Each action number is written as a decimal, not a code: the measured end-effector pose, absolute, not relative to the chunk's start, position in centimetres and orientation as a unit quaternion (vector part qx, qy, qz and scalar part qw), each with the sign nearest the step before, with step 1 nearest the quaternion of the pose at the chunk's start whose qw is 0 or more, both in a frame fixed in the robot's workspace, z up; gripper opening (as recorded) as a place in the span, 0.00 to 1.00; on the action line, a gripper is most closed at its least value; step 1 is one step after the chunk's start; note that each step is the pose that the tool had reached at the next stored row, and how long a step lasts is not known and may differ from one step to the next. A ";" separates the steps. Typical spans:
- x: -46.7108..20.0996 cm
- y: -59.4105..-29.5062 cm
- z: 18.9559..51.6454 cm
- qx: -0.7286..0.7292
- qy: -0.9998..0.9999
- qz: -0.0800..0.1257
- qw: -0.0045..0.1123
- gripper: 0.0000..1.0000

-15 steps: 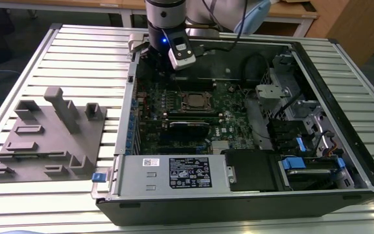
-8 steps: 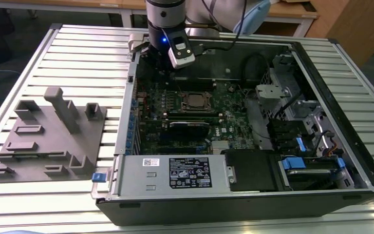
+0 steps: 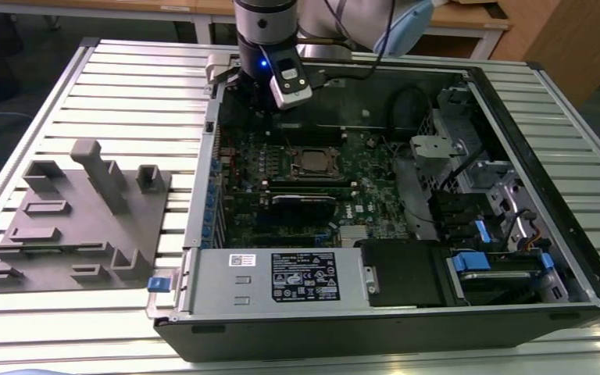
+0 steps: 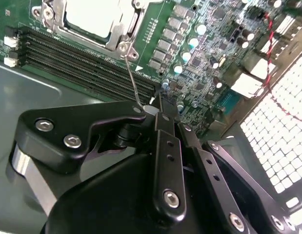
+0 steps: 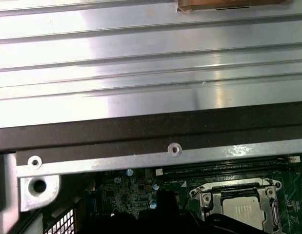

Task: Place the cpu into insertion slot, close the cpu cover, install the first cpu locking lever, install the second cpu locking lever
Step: 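Install the first cpu locking lever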

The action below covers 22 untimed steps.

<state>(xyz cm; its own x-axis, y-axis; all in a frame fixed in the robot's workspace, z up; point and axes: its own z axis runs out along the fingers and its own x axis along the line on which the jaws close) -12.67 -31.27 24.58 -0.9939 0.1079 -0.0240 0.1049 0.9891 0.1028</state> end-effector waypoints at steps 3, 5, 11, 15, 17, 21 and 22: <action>-12.7 -31.2 24.5 0.053 0.997 0.053 0.014 0.11; -12.5 -31.2 24.4 0.053 0.997 0.054 0.015 0.11; -11.5 -31.2 24.4 0.053 0.997 0.054 0.014 0.11; -10.7 -31.2 24.4 0.053 0.997 0.054 0.013 0.11; -10.2 -31.2 24.4 0.053 0.997 0.054 0.013 0.11; -9.1 -31.2 24.4 0.054 0.997 0.054 0.012 0.11; -8.8 -31.2 24.4 0.054 0.997 0.054 0.011 0.11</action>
